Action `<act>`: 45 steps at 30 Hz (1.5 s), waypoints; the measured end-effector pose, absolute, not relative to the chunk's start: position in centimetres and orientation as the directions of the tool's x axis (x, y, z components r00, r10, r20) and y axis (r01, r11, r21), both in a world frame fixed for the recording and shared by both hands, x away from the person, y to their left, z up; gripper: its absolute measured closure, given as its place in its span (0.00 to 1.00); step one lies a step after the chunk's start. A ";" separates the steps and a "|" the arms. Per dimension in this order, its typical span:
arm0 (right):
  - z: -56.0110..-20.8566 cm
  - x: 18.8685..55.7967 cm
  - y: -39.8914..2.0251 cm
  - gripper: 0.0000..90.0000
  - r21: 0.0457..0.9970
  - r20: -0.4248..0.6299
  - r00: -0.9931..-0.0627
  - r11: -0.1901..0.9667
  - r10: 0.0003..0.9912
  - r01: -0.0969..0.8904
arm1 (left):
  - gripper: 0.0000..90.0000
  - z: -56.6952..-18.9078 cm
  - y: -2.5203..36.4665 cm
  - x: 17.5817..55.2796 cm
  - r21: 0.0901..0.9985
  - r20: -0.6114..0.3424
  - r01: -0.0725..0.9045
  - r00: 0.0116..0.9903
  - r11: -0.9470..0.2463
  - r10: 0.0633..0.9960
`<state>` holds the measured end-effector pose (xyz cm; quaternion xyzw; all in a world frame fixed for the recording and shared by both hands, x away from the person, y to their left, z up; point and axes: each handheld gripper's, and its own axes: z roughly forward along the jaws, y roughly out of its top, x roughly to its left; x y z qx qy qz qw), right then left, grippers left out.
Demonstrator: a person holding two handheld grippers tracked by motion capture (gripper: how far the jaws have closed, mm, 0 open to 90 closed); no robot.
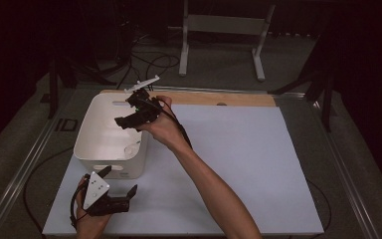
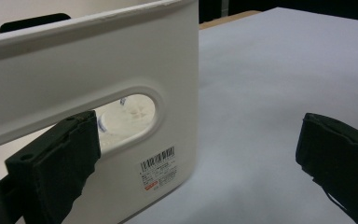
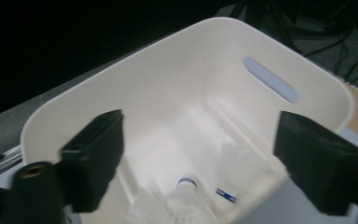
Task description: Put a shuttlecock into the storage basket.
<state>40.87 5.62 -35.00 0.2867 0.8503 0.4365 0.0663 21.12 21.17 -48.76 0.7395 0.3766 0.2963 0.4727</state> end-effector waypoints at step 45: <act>-36.3 38.0 -1.2 0.08 0.830 0.089 -0.803 0.402 0.589 0.387 | 0.00 -48.8 21.1 21.2 0.923 0.079 0.280 0.536 -0.265 0.840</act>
